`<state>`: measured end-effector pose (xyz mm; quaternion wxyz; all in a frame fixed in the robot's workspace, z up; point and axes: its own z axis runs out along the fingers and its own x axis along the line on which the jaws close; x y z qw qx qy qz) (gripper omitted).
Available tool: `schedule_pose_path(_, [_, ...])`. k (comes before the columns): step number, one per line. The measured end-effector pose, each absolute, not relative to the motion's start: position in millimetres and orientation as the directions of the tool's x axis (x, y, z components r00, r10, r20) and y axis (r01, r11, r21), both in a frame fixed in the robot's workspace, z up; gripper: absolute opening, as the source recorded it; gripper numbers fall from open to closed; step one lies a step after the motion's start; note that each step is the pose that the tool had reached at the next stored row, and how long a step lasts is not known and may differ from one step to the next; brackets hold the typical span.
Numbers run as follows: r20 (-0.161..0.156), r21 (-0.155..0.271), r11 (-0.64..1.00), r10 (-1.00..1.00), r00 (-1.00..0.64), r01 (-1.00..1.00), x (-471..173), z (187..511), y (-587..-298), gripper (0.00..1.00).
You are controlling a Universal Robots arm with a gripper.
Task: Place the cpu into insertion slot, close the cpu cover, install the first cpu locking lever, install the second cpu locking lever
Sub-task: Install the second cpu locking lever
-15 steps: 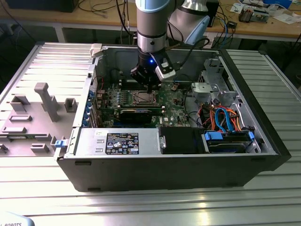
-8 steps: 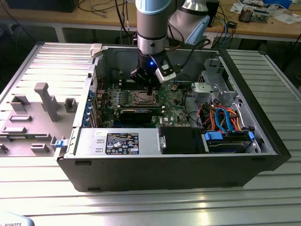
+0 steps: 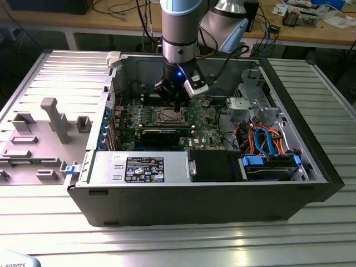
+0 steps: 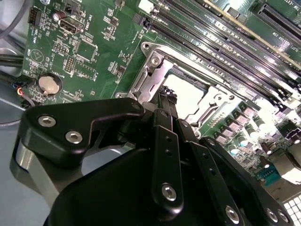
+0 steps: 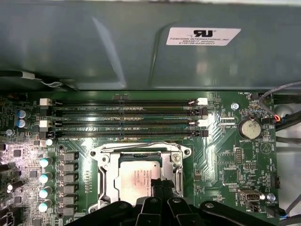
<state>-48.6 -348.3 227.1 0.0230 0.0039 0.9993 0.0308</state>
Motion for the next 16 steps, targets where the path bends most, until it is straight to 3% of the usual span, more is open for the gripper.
schedule_pose_path(16, [-0.046, 0.062, 0.998, 0.009, -0.999, 0.006, -49, 236, -360, 0.12])
